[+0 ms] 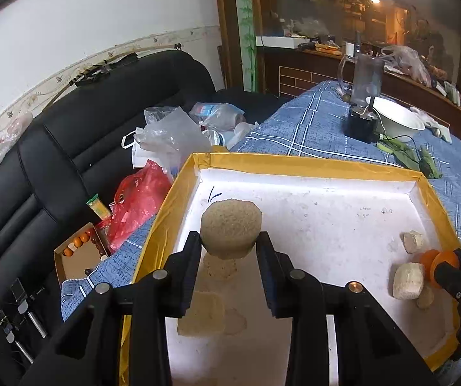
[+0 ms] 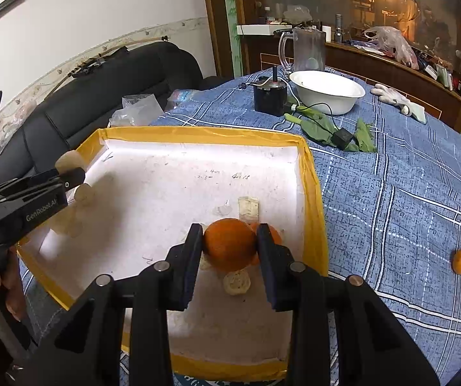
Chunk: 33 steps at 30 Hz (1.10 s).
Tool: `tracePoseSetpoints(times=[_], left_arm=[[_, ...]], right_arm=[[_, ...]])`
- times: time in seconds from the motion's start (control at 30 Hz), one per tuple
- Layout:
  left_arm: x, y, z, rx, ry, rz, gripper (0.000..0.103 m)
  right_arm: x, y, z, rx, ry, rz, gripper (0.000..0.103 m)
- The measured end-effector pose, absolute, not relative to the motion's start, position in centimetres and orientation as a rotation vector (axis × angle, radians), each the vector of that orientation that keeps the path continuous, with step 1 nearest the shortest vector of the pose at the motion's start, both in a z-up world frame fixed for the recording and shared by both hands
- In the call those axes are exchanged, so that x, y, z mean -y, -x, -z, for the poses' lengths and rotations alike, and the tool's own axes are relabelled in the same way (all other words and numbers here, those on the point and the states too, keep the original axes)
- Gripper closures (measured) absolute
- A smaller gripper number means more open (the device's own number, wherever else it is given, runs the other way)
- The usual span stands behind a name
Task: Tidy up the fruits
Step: 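Open the left gripper to drop the tan cylinder while the right gripper releases the mandarin, then grasp the red ball with the right gripper while the left gripper grasps a mandarin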
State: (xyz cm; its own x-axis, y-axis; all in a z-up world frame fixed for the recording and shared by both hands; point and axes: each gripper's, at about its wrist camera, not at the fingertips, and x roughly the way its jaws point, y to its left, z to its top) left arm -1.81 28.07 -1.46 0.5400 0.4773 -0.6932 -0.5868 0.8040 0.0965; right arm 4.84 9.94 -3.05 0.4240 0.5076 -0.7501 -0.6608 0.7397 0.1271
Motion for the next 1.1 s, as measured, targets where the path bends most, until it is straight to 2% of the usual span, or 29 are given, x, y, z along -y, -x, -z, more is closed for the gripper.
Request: tracePoseSetpoints(times=[0.3,0.37,0.4,0.47,0.5,0.53,0.6,0.7,0.83,1.1], left_arm=[[-28.3,1.7,1.4,-0.769,0.128,-0.679,0.067],[-28.4,1.8,1.2,-0.761,0.126,-0.686,0.057],[-28.4,1.9,1.1,-0.755,0.128,-0.689,0.054],[-28.4,2.1,0.8,-0.741,0.129,-0.696,0.037],[-28.3,2.1,0.7,-0.734,0.126,-0.699,0.033],[-28.2,2.2,0.7,-0.727,0.124,-0.703,0.029],[-28.1,2.4,0.3,-0.718,0.13,-0.706,0.029],[-28.0,2.9,-0.4,-0.693,0.162,-0.702,0.025],[-26.8,3.6,-1.7,-0.63,0.217,-0.671,0.02],[-19.1,1.9,-2.5,-0.595,0.188,-0.482,0.019]], right_arm=[[-10.2,-4.9,3.2,-0.867,0.226,-0.718,0.065],[-10.0,-4.9,3.0,-0.862,0.23,-0.708,0.065],[-9.9,-4.9,3.0,-0.86,0.231,-0.701,0.063],[-9.4,-4.8,2.7,-0.846,0.226,-0.693,0.051],[-9.1,-4.7,2.5,-0.839,0.224,-0.69,0.044],[-8.6,-4.6,2.1,-0.83,0.219,-0.687,0.042],[-7.6,-4.5,1.5,-0.814,0.213,-0.67,0.04],[-4.5,-4.4,0.7,-0.783,0.193,-0.619,0.025],[2.4,-4.7,0.6,-0.78,0.138,-0.497,0.016],[16.4,-6.8,3.4,-0.856,-0.013,-0.233,0.016]])
